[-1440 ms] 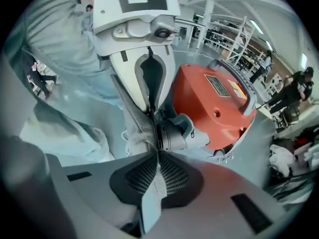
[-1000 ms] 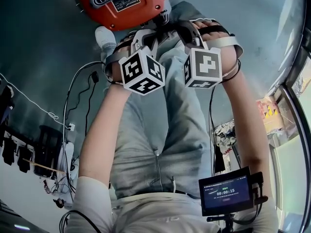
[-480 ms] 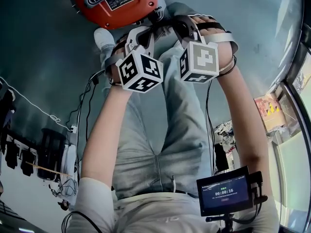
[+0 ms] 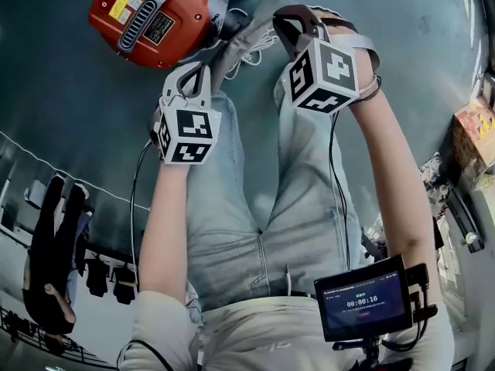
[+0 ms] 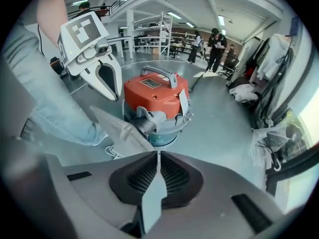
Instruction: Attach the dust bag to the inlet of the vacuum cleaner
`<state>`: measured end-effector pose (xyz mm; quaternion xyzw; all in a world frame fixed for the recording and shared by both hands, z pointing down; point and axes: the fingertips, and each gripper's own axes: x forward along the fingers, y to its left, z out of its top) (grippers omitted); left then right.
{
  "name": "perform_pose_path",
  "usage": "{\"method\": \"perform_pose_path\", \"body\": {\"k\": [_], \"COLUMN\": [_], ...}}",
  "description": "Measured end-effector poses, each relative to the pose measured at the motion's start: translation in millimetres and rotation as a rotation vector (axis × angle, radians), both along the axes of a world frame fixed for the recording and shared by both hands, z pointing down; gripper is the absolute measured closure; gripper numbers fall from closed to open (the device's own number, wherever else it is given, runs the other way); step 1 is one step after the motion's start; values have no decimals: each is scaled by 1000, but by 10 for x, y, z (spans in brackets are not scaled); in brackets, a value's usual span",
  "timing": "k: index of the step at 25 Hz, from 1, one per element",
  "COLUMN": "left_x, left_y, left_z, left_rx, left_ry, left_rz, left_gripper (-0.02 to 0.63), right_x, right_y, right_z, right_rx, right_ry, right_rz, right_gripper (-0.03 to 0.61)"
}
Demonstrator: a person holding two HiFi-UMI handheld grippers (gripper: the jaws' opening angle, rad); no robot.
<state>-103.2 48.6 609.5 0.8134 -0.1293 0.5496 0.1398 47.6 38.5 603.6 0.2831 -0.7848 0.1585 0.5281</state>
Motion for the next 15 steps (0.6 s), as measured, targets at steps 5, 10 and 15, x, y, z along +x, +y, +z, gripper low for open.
{"method": "perform_pose_path", "body": {"k": [5, 10, 15], "left_x": [371, 740, 843], "left_y": [-188, -247, -89], "left_z": [-401, -963, -1339], "left_rx": [117, 139, 130], "left_ry": [50, 264, 371], "left_rz": [128, 296, 413], "left_gripper": [604, 604, 604], "right_x": [45, -89, -182], "right_y": [142, 352, 519], "right_z": [-286, -750, -1103], "right_rx": [68, 169, 269], "right_ry": [-25, -69, -131], "right_rz": [188, 504, 743], "right_gripper": [554, 555, 555]}}
